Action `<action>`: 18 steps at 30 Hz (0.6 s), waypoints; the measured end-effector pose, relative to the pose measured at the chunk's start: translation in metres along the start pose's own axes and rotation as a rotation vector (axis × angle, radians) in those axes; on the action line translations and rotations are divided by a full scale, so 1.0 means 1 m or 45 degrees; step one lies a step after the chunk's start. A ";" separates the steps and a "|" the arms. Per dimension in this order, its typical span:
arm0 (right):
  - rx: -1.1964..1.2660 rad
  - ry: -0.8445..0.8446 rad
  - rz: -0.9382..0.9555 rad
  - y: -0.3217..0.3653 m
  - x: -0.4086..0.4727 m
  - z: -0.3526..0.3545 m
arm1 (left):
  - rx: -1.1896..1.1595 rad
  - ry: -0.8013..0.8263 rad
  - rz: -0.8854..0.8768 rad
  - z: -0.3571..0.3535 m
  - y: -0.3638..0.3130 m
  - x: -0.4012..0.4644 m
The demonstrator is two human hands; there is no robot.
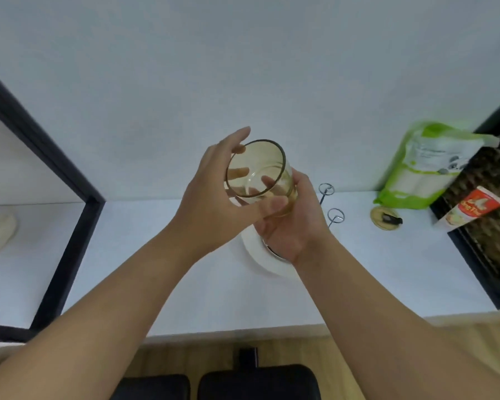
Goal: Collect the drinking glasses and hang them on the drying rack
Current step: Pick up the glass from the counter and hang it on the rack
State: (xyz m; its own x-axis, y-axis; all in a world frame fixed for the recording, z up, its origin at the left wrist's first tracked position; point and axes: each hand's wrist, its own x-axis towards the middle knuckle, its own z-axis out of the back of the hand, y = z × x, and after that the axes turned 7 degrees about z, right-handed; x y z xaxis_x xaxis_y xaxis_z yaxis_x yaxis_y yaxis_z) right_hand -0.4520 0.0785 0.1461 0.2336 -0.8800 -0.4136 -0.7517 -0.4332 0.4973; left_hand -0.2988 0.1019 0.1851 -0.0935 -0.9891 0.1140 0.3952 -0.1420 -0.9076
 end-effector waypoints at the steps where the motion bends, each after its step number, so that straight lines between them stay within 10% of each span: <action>1: -0.024 -0.025 0.024 0.008 -0.005 0.009 | -0.052 0.024 0.007 -0.010 -0.002 -0.003; 6: -0.085 -0.099 0.086 0.049 -0.026 0.051 | -0.222 -0.131 0.168 -0.065 0.017 -0.005; 18: -0.173 -0.210 0.149 0.087 -0.049 0.143 | 0.667 -0.001 0.459 -0.138 0.109 0.032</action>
State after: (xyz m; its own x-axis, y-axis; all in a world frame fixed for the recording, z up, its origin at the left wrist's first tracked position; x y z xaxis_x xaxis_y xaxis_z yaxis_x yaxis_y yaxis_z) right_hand -0.6168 0.1120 0.1007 0.0377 -0.8867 -0.4608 -0.6751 -0.3625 0.6424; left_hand -0.3851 0.0601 0.0335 0.1295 -0.9783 -0.1616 0.7964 0.1997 -0.5708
